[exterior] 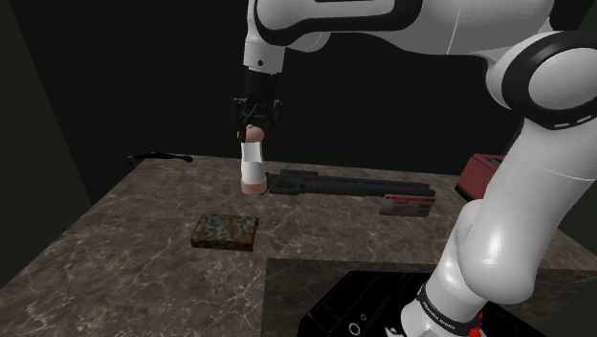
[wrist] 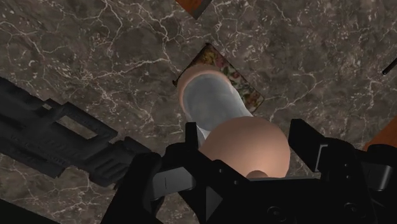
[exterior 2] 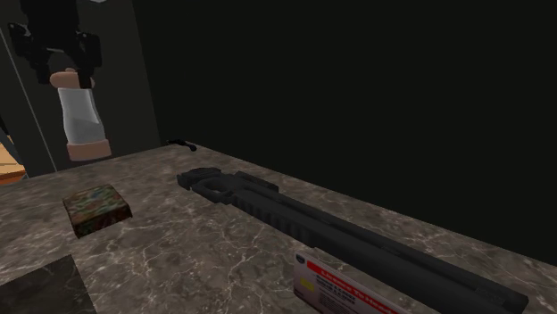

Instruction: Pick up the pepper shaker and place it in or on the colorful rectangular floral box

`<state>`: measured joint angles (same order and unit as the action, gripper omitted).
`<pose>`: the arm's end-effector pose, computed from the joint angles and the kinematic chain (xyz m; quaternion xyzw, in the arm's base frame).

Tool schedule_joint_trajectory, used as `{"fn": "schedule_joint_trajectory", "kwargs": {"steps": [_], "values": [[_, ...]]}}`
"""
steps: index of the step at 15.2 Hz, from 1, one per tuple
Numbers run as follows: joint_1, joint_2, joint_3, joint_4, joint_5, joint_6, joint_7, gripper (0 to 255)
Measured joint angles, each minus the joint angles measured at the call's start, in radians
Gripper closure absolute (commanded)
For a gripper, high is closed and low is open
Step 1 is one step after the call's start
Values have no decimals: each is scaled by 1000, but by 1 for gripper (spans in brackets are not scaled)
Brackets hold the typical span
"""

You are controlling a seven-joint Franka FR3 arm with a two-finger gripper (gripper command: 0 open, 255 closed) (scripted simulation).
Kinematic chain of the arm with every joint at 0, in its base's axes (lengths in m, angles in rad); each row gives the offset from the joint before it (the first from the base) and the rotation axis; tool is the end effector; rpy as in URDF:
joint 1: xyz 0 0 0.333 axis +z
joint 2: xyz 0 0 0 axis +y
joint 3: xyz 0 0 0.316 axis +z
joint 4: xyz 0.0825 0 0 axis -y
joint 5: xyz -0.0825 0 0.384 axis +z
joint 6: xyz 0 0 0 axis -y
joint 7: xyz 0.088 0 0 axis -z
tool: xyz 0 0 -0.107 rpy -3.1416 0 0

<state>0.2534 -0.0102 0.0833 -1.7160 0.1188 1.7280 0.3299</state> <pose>0.5261 0.1959 0.5755 -0.9982 0.0052 0.0086 0.0587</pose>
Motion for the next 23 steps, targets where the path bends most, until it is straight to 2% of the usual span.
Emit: {"fn": "schedule_joint_trajectory", "kwargs": {"steps": [4, 6, 23], "values": [[43, 103, 40, 145, -15, -32, 88, 255], [53, 131, 48, 176, -20, -34, 106, 255], [57, 132, 50, -45, -15, 187, 91, 255]]}}
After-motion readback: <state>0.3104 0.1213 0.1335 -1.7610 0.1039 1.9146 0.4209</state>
